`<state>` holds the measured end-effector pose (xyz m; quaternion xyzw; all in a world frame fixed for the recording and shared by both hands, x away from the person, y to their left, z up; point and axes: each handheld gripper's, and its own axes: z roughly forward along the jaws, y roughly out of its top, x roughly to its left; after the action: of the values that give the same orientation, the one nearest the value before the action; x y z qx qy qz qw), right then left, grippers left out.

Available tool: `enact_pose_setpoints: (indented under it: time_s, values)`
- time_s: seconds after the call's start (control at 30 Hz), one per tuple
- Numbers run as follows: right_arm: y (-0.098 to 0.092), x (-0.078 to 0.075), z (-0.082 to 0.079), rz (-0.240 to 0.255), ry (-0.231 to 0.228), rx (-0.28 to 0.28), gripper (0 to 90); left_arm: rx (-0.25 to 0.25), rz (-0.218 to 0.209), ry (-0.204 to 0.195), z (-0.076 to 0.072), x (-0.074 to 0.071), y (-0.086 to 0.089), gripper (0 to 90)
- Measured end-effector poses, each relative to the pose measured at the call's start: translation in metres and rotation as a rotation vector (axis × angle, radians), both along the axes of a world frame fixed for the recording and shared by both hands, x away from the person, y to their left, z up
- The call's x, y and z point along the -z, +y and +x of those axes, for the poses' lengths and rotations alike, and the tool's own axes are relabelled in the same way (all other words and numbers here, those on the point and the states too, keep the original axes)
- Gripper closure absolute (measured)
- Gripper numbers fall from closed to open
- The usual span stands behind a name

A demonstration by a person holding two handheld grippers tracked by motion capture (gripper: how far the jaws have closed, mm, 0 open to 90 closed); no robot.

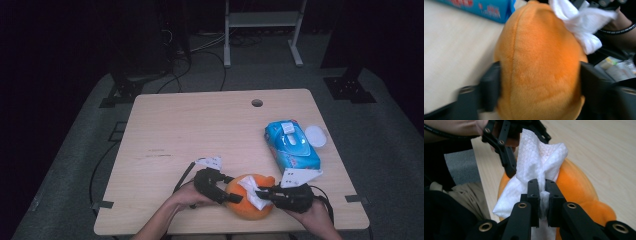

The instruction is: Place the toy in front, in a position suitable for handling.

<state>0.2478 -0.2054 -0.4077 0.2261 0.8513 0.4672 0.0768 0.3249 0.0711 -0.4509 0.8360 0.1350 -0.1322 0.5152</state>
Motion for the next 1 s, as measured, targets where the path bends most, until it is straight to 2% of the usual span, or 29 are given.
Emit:
enact_pose_setpoints:
  time_s: [0.03, 0.1, 0.13, 0.2, 0.23, 0.27, 0.3, 0.37, 0.4, 0.47, 0.53, 0.63, 0.77, 1.0]
  values:
    - [0.000, -0.003, 0.000, 0.006, -0.010, 0.008, 82.3, -0.010, -0.013, -0.034, -0.002, -0.004, 0.001, 35.1]
    - [-0.001, -0.010, 0.000, 0.008, -0.040, 0.025, 82.3, -0.042, -0.028, -0.142, -0.005, -0.013, 0.002, 38.1]
    - [-0.001, -0.013, 0.001, 0.004, -0.057, 0.033, 82.3, -0.071, -0.030, -0.230, -0.008, -0.020, 0.003, 38.3]
    - [0.000, -0.019, 0.005, -0.001, -0.092, 0.058, 82.3, -0.106, -0.034, -0.349, -0.010, -0.028, 0.006, 38.4]
    - [0.000, -0.020, 0.008, 0.006, -0.096, 0.065, 82.2, -0.119, -0.024, -0.397, -0.011, -0.030, 0.007, 38.4]
    - [0.002, -0.020, 0.012, 0.013, -0.094, 0.074, 82.3, -0.135, -0.010, -0.429, -0.011, -0.029, 0.007, 38.2]
    - [0.004, -0.019, 0.016, 0.013, -0.092, 0.079, 82.3, -0.144, 0.010, -0.434, -0.010, -0.027, 0.008, 37.0]
    - [0.010, -0.010, 0.024, -0.010, -0.076, 0.078, 82.3, -0.148, 0.044, -0.386, -0.005, -0.020, 0.010, 30.9]
    - [0.012, -0.006, 0.026, -0.018, -0.068, 0.074, 82.2, -0.151, 0.033, -0.339, -0.002, -0.016, 0.013, 26.9]
    - [0.017, 0.001, 0.028, -0.002, -0.047, 0.061, 82.3, -0.154, 0.019, -0.276, 0.002, -0.017, 0.018, 21.0]
    - [0.020, 0.002, 0.028, -0.005, -0.052, 0.052, 82.3, -0.178, -0.014, -0.215, 0.007, -0.019, 0.023, 17.8]
    - [0.023, 0.003, 0.026, -0.010, -0.052, 0.047, 82.3, -0.186, 0.003, -0.204, 0.008, -0.018, 0.021, 18.0]
    - [0.023, 0.004, 0.024, -0.015, -0.053, 0.046, 82.3, -0.179, 0.019, -0.222, 0.005, -0.015, 0.020, 27.0]
    - [0.023, 0.002, 0.024, -0.017, -0.046, 0.040, 82.3, -0.165, 0.033, -0.247, 0.003, -0.011, 0.021, 34.0]
